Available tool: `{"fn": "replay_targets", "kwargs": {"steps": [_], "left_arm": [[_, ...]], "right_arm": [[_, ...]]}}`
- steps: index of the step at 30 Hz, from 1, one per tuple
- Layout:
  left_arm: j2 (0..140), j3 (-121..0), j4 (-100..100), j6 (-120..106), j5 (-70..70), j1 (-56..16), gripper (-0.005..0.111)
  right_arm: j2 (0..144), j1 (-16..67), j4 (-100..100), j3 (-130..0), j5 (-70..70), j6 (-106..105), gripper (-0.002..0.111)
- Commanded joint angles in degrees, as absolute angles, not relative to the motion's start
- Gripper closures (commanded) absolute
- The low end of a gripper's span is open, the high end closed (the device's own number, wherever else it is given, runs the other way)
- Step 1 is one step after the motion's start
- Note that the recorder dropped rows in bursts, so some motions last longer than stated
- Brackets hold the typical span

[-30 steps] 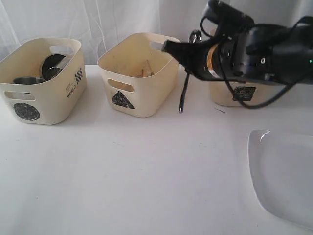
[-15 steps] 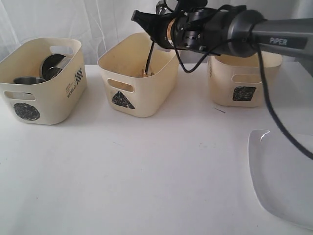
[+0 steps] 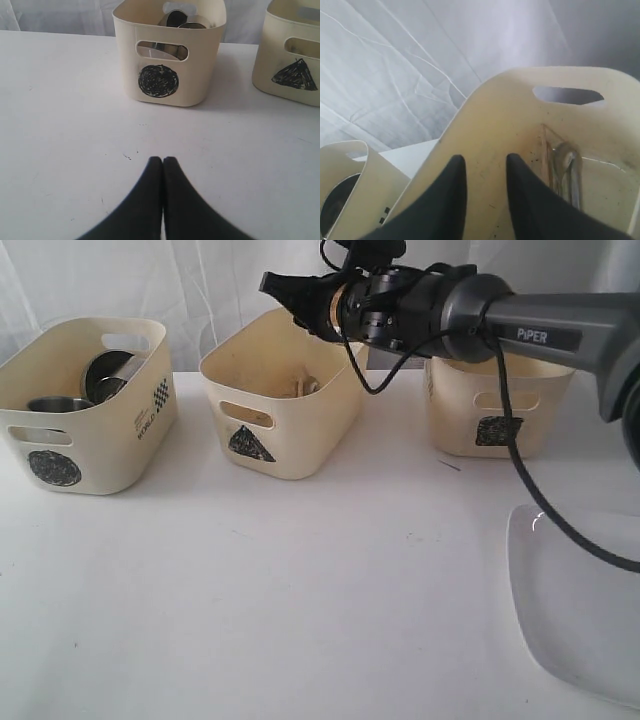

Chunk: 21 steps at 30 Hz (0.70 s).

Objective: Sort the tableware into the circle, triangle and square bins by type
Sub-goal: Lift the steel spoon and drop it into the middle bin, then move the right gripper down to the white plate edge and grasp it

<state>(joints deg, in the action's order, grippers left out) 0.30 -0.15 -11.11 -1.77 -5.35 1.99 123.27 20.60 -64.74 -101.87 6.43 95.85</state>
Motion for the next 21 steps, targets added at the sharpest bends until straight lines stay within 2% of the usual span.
{"fn": "replay_targets", "kwargs": {"steps": [1,5,11,15,21], "left_arm": [[0.0,0.0,-11.7,-1.5,-5.1,1.6,0.107],[0.0,0.0,-11.7,-1.5,-5.1,1.6,0.107],[0.0,0.0,-11.7,-1.5,-5.1,1.6,0.107],[0.0,0.0,-11.7,-1.5,-5.1,1.6,0.107],[0.0,0.0,-11.7,-1.5,-5.1,1.6,0.107]], "right_arm": [[116.7,20.0,-65.4,-96.2,8.0,91.9,0.081],[108.3,20.3,-64.5,-85.5,16.8,85.1,0.081],[93.9,23.8,-54.6,-69.0,32.6,57.9,0.081],[87.0,29.5,-41.7,-61.0,42.1,33.9,0.081],[84.9,40.4,-39.5,-53.6,54.9,31.9,0.081]]}}
